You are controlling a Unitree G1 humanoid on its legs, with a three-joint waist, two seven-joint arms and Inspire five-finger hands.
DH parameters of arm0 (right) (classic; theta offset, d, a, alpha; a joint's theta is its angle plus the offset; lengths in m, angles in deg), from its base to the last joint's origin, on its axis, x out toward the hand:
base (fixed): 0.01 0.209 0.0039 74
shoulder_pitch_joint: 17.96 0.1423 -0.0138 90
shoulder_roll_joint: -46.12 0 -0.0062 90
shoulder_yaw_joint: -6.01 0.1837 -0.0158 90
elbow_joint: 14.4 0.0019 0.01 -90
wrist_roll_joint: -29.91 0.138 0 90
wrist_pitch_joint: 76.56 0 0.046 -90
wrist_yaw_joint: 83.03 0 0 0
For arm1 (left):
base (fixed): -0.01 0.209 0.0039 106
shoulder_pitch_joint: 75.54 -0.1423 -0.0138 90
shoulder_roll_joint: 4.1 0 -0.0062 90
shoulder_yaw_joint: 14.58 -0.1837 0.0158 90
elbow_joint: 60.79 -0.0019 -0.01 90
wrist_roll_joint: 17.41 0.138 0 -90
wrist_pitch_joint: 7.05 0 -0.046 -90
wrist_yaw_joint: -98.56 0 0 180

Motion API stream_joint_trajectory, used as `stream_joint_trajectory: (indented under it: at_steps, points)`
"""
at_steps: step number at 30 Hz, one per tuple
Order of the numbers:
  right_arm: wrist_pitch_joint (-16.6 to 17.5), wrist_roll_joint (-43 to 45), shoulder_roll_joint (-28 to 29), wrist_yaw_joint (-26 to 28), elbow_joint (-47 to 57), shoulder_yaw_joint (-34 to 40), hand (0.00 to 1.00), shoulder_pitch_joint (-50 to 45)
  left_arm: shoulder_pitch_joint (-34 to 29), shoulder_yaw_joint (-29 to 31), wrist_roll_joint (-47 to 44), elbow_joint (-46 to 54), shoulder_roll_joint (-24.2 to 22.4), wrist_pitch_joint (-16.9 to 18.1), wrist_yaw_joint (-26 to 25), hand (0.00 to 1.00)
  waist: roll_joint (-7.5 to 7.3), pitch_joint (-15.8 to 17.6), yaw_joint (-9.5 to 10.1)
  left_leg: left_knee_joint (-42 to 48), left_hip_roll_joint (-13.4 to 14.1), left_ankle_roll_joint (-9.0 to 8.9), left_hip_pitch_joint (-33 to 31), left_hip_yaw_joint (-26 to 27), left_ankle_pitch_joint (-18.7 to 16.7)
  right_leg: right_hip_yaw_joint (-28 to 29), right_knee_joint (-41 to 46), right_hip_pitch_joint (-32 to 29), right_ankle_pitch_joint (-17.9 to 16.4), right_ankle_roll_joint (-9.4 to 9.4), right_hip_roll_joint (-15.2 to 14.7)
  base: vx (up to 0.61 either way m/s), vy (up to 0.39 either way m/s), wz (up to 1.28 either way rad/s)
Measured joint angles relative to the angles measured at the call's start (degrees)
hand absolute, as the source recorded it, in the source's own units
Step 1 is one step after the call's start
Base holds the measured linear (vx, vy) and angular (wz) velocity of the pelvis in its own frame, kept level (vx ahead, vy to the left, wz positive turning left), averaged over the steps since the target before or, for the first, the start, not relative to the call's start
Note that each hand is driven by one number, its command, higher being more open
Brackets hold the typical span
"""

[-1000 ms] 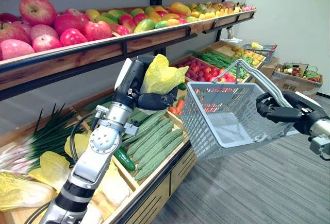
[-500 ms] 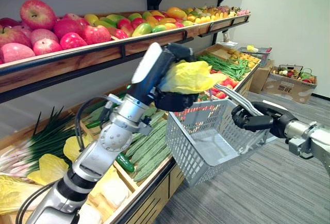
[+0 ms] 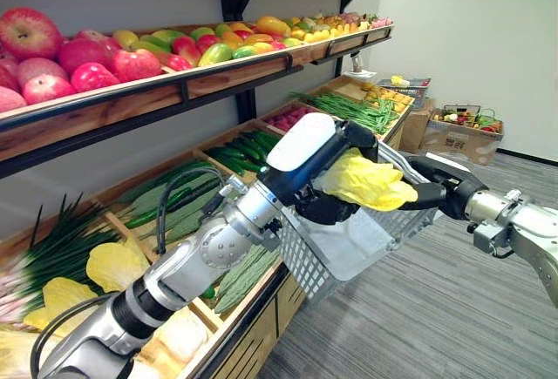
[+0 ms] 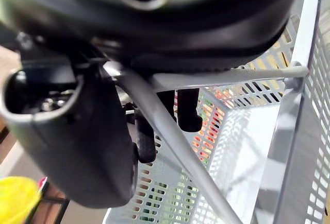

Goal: Pick vegetable in the basket

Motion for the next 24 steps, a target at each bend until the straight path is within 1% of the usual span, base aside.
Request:
stream_joint_trajectory:
  at_steps: [3, 4, 6, 7, 11, 17, 18, 24]
  points:
    - [0.0, 1.8, 0.0, 0.0, 1.9, -1.2, 0.00, 0.7, 0.0, -0.4, 0.0, -4.9, -0.4, -0.4, 0.5, 0.00, 0.06, 0.0, -0.61, 0.0, 0.2, -0.11, 0.2, 1.1, -0.1, 1.0, 0.1, -0.2, 0.2, -0.04, 0.4, 0.00, 0.024, -0.18]
    - [0.0, 1.8, 0.0, 0.1, 2.7, -1.4, 0.00, 1.1, 0.0, -0.7, 0.0, -7.4, -1.0, -1.3, 0.6, 0.00, 0.06, 0.0, -0.99, 0.0, 0.2, -0.12, 0.3, 1.2, -0.1, 1.1, 0.1, -0.2, 0.2, -0.06, 0.5, 0.00, 0.017, -0.08]
    - [0.0, 1.8, 0.0, 0.2, 3.8, -1.5, 0.00, 1.3, 0.0, -1.2, 0.3, -10.9, -1.6, -1.9, 0.6, 0.00, 0.06, 0.0, -1.44, 0.0, 0.4, -0.18, 0.3, 1.3, -0.2, 1.2, 0.1, -0.2, 0.2, -0.08, 0.7, 0.02, 0.021, -0.04]
    - [0.2, 1.8, 0.1, 0.3, 4.5, -1.5, 0.00, 1.4, 0.0, -1.3, 1.7, -13.2, -2.5, -2.8, 0.6, 0.00, 0.09, -0.1, -1.61, 0.0, 0.5, -0.24, 0.7, 1.5, -0.2, 1.4, 0.1, -0.2, 0.2, -0.13, 0.9, 0.03, 0.022, -0.06]
    - [0.3, 1.5, 0.7, 0.9, 5.5, -1.6, 0.00, 1.5, 0.0, -1.4, 5.2, -18.2, -3.3, -4.0, 0.5, 0.00, 0.13, -0.1, -1.77, 0.0, 1.0, -0.48, 1.0, 2.5, -0.4, 2.1, 0.1, -0.3, 0.3, -0.26, 1.6, 0.03, 0.023, -0.10]
    - [0.7, -2.5, 1.0, 1.6, 6.9, -3.5, 0.00, 1.5, 0.1, -1.4, 10.3, -26.6, -5.0, -3.9, 0.5, 0.00, 0.20, -0.1, -2.71, -0.1, 1.0, -0.53, 1.1, 3.0, -0.4, 2.7, 0.2, -0.5, 0.4, -0.26, 1.7, 0.01, 0.030, -0.06]
    - [0.7, -2.9, 1.0, 2.4, 7.0, -3.7, 0.00, 1.5, 0.1, -1.4, 11.2, -28.2, -5.0, -3.7, 0.5, 1.00, 0.26, -0.1, -2.94, -0.1, 1.0, -0.53, 1.2, 3.2, -0.4, 2.7, 0.2, -0.5, 0.4, -0.26, 1.7, 0.01, 0.037, -0.02]
    - [0.9, -2.8, 1.1, 3.2, 7.1, -4.3, 0.00, 1.5, 1.0, -1.9, 12.5, -31.1, -5.0, -2.3, 0.6, 1.00, 0.53, -0.2, -3.44, -0.3, 0.9, -0.56, 1.3, 3.9, -0.4, 3.4, 0.2, -0.6, 0.4, -0.20, 1.8, 0.01, 0.031, -0.05]
